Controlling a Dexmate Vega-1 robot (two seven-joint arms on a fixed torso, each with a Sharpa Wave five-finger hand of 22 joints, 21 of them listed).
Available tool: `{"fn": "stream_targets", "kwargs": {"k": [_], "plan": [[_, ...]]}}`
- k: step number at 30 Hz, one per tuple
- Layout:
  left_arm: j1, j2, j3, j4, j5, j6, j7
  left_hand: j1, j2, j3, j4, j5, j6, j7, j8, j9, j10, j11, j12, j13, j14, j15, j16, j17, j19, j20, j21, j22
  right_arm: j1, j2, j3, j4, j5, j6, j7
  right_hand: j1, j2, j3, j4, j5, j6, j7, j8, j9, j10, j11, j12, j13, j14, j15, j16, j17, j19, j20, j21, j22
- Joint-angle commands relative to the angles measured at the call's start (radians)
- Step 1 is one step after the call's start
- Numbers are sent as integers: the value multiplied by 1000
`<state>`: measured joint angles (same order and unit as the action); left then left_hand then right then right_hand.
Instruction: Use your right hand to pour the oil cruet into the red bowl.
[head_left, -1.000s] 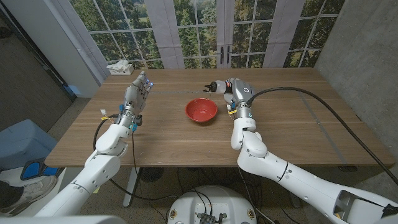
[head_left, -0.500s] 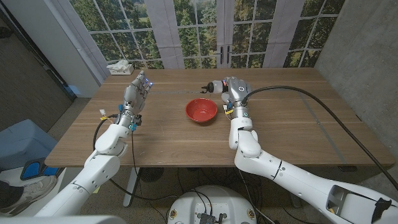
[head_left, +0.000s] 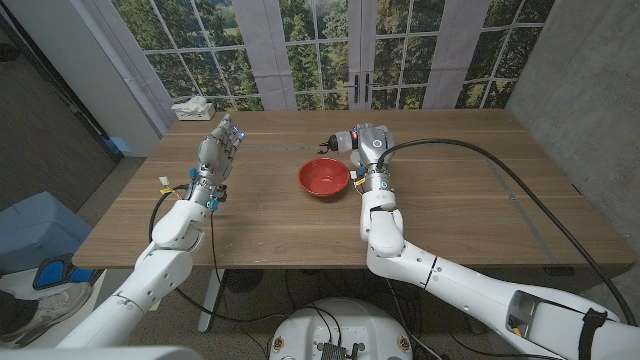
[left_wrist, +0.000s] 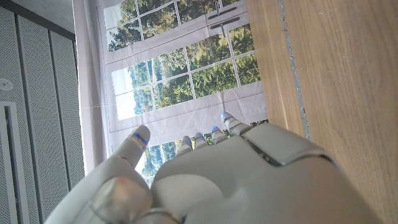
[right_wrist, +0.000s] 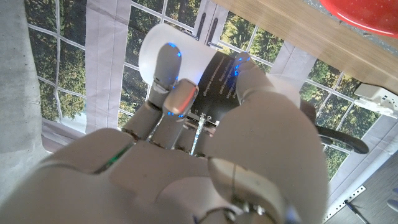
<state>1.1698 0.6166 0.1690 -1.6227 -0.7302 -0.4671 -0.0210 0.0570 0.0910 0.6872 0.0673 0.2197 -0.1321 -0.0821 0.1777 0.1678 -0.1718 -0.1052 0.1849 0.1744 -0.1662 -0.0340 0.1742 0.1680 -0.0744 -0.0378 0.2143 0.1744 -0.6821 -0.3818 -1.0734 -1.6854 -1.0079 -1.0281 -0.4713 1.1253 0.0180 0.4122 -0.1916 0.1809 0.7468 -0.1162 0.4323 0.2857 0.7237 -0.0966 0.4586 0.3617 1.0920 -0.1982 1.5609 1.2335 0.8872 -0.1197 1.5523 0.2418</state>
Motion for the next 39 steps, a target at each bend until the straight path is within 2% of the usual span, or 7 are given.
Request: {"fn": "stream_targets", "kwargs": {"k": [1, 8, 16, 30, 39], "plan": [[-3, -3, 0, 10, -6, -5, -8, -8, 67, 5, -6, 4, -2, -5, 4, 3, -54, 3, 4, 2, -72, -88, 3, 2, 5, -35, -2, 2, 57, 35, -84, 93, -113, -80, 85, 71, 110, 39, 29, 6, 107, -41, -1, 1, 97, -91, -5, 382, 7, -18, -2, 4, -2, -97, 0, -1], [-3, -4, -1, 13, -10, -6, -12, -8, 67, 5, -6, 4, -2, -4, 4, 3, -54, 4, 4, 2, -72, -89, 2, 2, 5, -34, -3, 2, 75, 26, -107, 124, -157, -80, 108, 73, 111, 42, 27, 6, 106, -42, -2, 1, 96, -91, -11, 382, 6, -18, -3, 4, -4, -97, -1, -2], [-6, -6, -1, 20, -14, -6, -16, -9, 67, 5, -6, 4, -1, -5, 4, 3, -54, 4, 4, 2, -71, -89, 3, 2, 6, -33, -4, 2, 95, 3, -137, 144, -246, -89, 184, 80, 115, 48, 26, 7, 108, -50, -4, -1, 98, -91, -16, 386, 4, -18, -4, 3, -9, -98, -3, -4], [-13, -10, 4, 30, -19, -3, -22, -10, 67, 5, -5, 4, 0, -5, 4, 3, -55, 3, 3, 2, -72, -89, 3, 3, 7, -33, -6, 2, 99, -6, -121, 189, -368, -68, 255, 85, 117, 55, 26, 7, 112, -55, -6, -3, 101, -92, -26, 389, 2, -18, -6, 3, -15, -98, -3, -7], [-18, -12, 6, 36, -21, -3, -24, -10, 67, 5, -5, 4, 1, -6, 4, 3, -54, 3, 4, 2, -71, -90, 3, 2, 7, -32, -7, 2, 102, 2, -114, 221, -465, -58, 341, 89, 117, 59, 25, 7, 113, -56, -9, -4, 103, -93, -34, 390, 1, -18, -7, 2, -17, -98, -2, -7]]}}
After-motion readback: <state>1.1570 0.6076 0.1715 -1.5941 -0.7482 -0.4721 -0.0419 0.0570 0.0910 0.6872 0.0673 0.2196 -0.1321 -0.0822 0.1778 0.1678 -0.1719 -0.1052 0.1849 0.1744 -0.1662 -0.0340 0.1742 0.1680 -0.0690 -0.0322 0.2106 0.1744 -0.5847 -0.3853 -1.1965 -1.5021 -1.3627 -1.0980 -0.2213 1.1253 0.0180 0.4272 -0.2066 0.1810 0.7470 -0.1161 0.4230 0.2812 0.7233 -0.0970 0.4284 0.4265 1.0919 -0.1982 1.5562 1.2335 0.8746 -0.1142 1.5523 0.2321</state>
